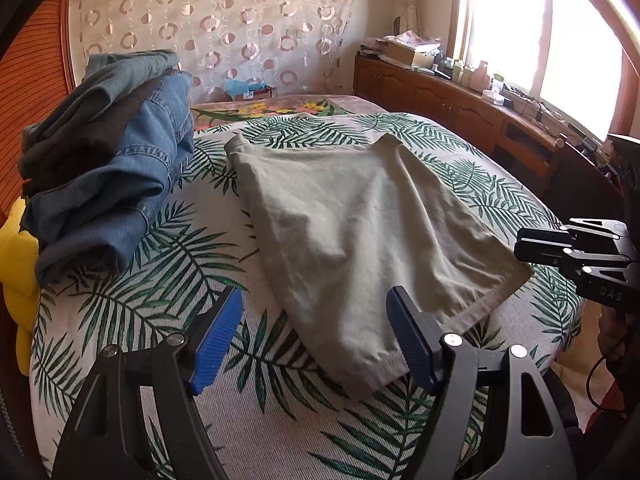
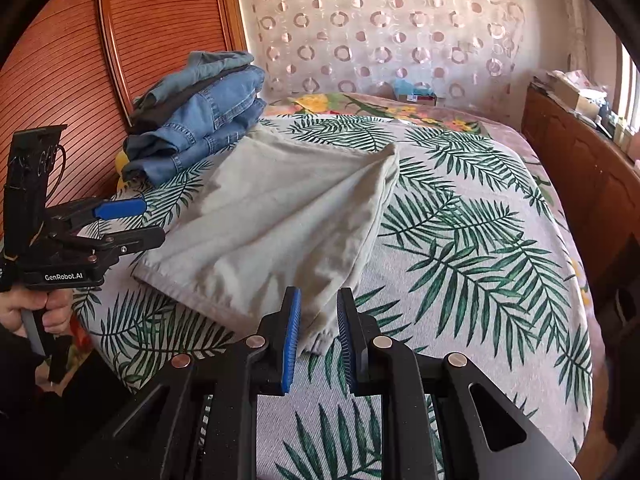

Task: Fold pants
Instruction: 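Lower both grippers onto the pants hem and close on it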

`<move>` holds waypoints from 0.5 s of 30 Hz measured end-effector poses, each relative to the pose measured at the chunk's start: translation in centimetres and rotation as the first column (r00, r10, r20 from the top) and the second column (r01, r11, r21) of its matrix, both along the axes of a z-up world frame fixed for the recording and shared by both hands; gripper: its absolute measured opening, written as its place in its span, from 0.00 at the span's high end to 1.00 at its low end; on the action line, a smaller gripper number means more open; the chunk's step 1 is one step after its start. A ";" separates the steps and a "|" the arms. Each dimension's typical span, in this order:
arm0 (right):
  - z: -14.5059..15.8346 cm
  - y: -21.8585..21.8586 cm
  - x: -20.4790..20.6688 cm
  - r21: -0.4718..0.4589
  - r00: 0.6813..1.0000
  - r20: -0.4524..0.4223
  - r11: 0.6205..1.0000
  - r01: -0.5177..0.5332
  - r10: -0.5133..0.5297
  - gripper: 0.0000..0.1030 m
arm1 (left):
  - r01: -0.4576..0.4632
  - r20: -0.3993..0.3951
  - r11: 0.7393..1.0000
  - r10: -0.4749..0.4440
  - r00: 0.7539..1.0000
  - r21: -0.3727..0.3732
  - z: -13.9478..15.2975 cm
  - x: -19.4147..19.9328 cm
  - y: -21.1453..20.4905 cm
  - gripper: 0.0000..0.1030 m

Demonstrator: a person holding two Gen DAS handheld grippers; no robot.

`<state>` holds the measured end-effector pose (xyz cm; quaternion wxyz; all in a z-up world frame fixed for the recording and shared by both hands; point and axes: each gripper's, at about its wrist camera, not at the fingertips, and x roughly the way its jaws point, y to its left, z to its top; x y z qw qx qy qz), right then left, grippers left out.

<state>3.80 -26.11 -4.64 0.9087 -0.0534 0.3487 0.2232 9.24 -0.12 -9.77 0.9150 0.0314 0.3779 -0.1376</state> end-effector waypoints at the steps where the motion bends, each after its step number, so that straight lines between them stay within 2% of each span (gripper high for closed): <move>1: 0.0 0.3 0.0 -0.005 1.000 0.001 1.000 -0.004 0.004 0.81 | -0.001 -0.002 1.000 0.001 1.000 0.004 -0.1 0.0 0.0 0.27; 15: -1.0 0.8 -0.2 -0.034 0.999 -0.050 0.999 0.007 -0.009 0.82 | -0.014 -0.041 0.999 0.016 0.999 0.036 -2.2 -0.4 -0.1 0.27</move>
